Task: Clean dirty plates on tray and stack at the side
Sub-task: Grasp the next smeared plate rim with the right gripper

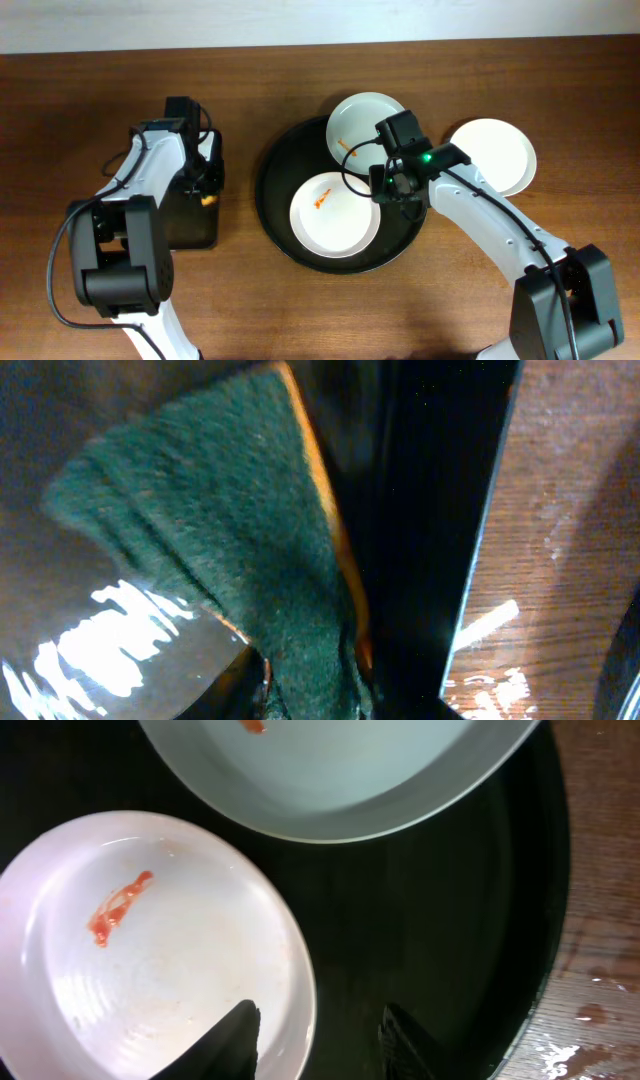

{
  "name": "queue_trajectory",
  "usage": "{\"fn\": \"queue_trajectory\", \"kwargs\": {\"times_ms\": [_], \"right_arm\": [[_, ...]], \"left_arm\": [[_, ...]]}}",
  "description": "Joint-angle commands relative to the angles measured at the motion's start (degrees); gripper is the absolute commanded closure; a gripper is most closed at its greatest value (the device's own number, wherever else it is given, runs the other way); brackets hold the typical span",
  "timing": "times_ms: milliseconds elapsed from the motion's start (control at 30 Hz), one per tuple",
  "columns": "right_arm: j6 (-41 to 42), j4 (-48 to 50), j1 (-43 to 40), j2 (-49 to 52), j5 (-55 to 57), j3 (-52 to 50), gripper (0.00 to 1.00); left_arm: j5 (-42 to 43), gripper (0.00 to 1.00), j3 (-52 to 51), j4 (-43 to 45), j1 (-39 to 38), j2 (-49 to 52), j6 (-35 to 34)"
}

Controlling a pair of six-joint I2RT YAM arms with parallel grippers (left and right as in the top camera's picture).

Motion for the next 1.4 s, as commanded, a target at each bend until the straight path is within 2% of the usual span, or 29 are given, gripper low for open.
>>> {"fn": "queue_trajectory", "kwargs": {"times_ms": [0, 67, 167, 233, 433, 533, 633, 700, 767, 933, 1067, 1133, 1333, 1367], "right_arm": [[-0.3, 0.1, 0.0, -0.3, 2.2, -0.4, 0.58], [-0.3, 0.0, 0.0, -0.3, 2.2, -0.4, 0.56], [-0.3, 1.0, 0.0, -0.3, 2.2, -1.6, 0.48], [-0.3, 2.4, 0.1, -0.2, 2.1, -3.0, 0.46], [-0.3, 4.5, 0.1, 0.0, 1.0, -6.3, 0.46], [-0.3, 5.2, 0.1, 0.1, 0.6, -6.8, 0.46], [-0.3, 5.2, 0.1, 0.5, 0.4, -7.0, 0.46], [-0.3, 5.6, 0.6, 1.6, 0.4, -7.0, 0.46], [-0.3, 6.2, 1.6, 1.7, 0.5, -7.0, 0.46], [-0.3, 6.9, 2.3, 2.0, 1.8, -7.2, 0.40], [-0.1, 10.9, 2.4, 4.3, 1.2, -9.3, 0.41], [0.3, 11.3, 2.4, 4.6, 0.0, -9.6, 0.47], [3.2, 11.0, 4.4, 4.6, -1.5, -10.8, 0.53], [3.3, 11.1, 5.6, 4.6, -0.8, -10.8, 0.56]], "left_arm": [[13.7, 0.74, -1.4, 2.5, 0.2, 0.3, 3.1], [19.9, 0.74, -1.4, 3.3, 0.2, 0.3, 4.4], [20.5, 0.74, -1.4, 2.7, 0.2, 0.3, 4.4], [20.1, 0.74, -1.4, 2.6, 0.2, 0.3, 4.4], [15.5, 0.73, -1.4, -2.0, -0.2, 0.3, 6.3], [9.1, 0.73, -1.4, -4.0, -0.5, 0.2, 6.3], [9.3, 0.73, -1.4, -4.0, -0.5, 0.2, 8.3], [7.6, 0.72, -1.4, -5.0, -0.5, 0.2, 7.9], [2.5, 0.72, -1.4, -6.7, -0.5, 0.2, 5.6], [2.6, 0.72, -1.4, -6.3, -0.6, 0.2, 5.2], [2.8, 0.72, -1.4, -5.0, -0.6, -0.3, 4.5], [2.8, 0.72, -1.4, -4.5, -0.6, -1.7, 4.4], [5.3, 0.72, -1.4, -3.5, -0.6, -6.9, 2.1], [6.6, 0.72, -1.4, -3.5, -0.6, -7.0, 1.9]]}}
